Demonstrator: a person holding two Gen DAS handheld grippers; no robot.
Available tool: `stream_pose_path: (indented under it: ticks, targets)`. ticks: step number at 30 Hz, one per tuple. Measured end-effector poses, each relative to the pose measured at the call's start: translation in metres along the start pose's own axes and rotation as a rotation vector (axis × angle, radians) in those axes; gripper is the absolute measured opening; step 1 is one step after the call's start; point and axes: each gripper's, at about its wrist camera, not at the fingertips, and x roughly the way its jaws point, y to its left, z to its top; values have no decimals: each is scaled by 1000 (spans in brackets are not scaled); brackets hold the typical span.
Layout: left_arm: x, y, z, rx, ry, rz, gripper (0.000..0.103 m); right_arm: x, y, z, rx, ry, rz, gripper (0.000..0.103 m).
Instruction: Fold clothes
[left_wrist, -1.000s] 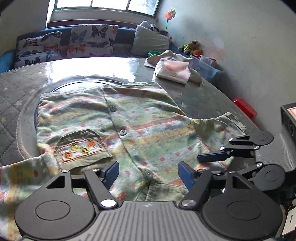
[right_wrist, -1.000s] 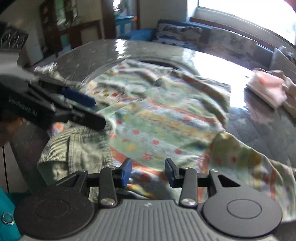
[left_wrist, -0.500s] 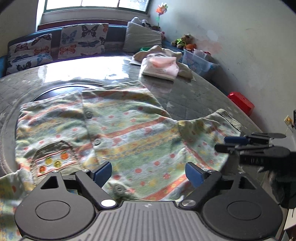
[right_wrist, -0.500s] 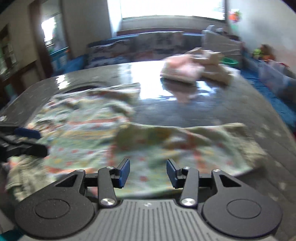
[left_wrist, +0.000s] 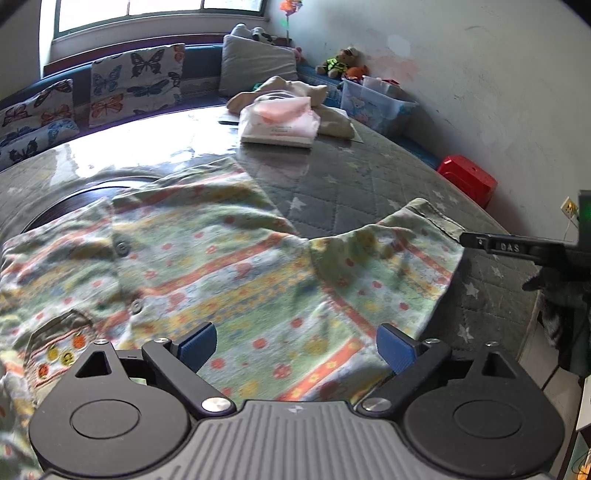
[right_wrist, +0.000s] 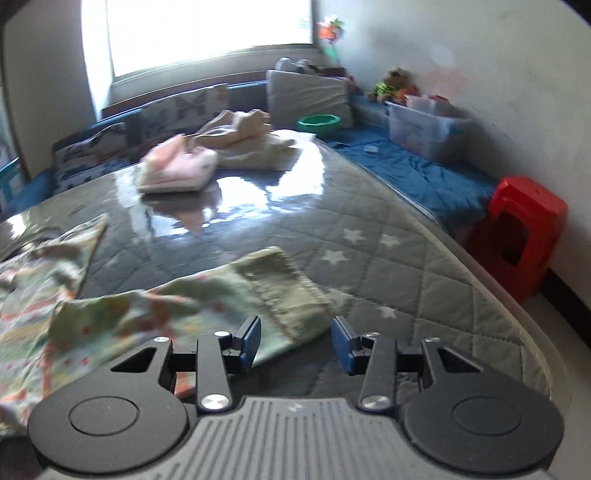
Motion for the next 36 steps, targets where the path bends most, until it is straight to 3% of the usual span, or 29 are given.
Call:
stream_pose_path:
  ticks: [8, 18, 29, 36]
  targets:
    - [8, -13, 6, 28, 16, 0, 99, 16, -8, -2, 47, 10, -2, 42]
    - [12, -16, 7, 26, 32, 7, 100, 15, -6, -3, 45, -8, 21, 23]
    - [15, -17, 8, 24, 41, 14, 103, 21, -20, 2, 110, -16, 27, 31]
    - [16, -16, 8, 18, 46, 23, 103, 19, -23, 0, 152, -43, 68, 10]
